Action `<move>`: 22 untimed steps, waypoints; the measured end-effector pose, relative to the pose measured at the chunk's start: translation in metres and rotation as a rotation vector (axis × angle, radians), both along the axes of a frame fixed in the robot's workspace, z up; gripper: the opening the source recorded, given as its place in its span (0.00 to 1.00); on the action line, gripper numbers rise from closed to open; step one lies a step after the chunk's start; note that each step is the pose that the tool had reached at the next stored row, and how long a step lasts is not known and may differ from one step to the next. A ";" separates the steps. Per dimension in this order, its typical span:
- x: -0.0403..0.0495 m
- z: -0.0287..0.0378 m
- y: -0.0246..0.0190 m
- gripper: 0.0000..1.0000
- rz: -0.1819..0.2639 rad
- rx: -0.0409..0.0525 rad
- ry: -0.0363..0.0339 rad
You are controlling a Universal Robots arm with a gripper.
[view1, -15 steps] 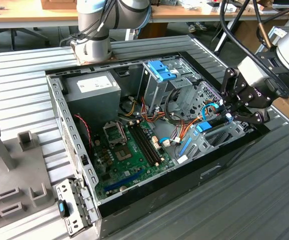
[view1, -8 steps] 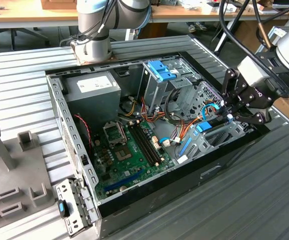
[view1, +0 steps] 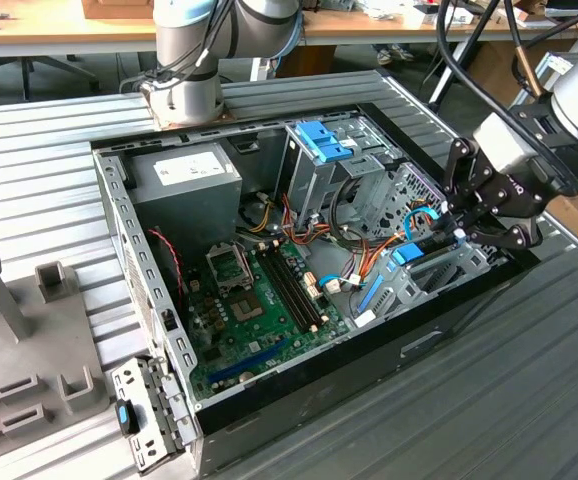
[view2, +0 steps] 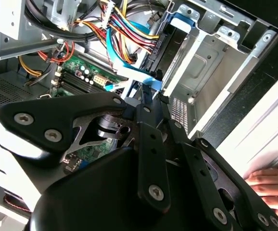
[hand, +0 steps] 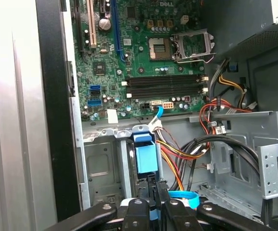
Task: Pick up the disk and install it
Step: 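Insert the second disk wire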
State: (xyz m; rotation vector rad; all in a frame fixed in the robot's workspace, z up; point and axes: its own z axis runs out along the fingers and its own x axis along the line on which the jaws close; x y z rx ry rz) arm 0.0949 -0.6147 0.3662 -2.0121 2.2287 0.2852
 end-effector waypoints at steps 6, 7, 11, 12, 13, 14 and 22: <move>-0.0002 -0.0006 0.0000 0.21 -0.005 0.0264 0.0007; -0.0003 -0.0008 0.0000 0.21 -0.006 0.0364 0.0009; -0.0005 -0.0007 0.0000 0.21 -0.006 0.0371 0.0009; -0.0005 -0.0007 0.0000 0.21 -0.006 0.0371 0.0009; -0.0006 -0.0007 0.0000 0.20 -0.006 0.0371 0.0009; -0.0006 -0.0008 0.0000 0.14 -0.006 0.0371 0.0009; -0.0009 -0.0008 0.0000 0.17 -0.006 0.0372 0.0009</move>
